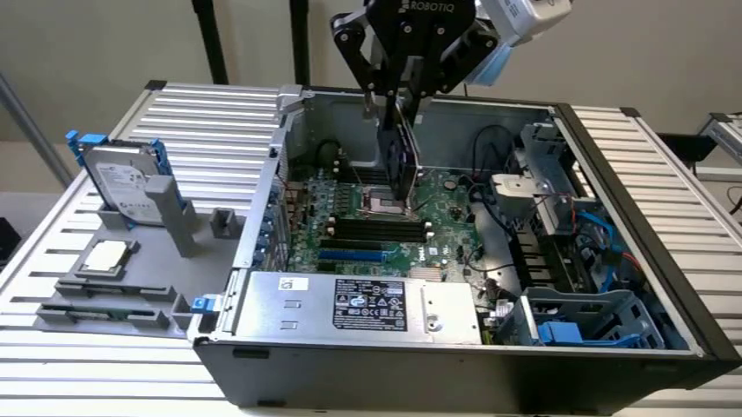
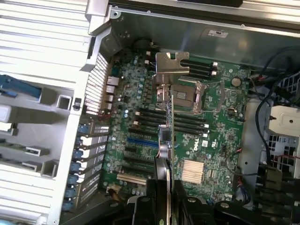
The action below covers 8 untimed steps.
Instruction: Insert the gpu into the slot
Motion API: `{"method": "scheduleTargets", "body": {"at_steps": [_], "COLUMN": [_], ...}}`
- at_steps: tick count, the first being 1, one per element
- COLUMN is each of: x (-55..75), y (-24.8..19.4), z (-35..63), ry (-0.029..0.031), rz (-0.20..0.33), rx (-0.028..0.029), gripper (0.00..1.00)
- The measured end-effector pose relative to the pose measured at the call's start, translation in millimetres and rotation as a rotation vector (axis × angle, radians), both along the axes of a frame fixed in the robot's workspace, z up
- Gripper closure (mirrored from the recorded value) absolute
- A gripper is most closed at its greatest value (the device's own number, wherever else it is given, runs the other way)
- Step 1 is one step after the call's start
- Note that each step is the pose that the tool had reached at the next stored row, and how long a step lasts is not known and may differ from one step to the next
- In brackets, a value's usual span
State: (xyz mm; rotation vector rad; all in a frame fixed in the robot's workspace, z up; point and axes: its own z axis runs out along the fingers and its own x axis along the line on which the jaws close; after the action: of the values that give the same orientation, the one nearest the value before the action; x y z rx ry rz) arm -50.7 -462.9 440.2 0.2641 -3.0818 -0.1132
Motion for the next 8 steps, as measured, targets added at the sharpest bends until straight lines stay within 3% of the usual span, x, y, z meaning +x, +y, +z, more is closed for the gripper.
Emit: {"method": "scheduleTargets", "body": {"at_steps": [8], "x": [0.0], "y": [0.0], "z": [-0.3], "ry": [0.0000], "rz": [0.145], "rx": [0.0001], "gripper": [0.74]}}
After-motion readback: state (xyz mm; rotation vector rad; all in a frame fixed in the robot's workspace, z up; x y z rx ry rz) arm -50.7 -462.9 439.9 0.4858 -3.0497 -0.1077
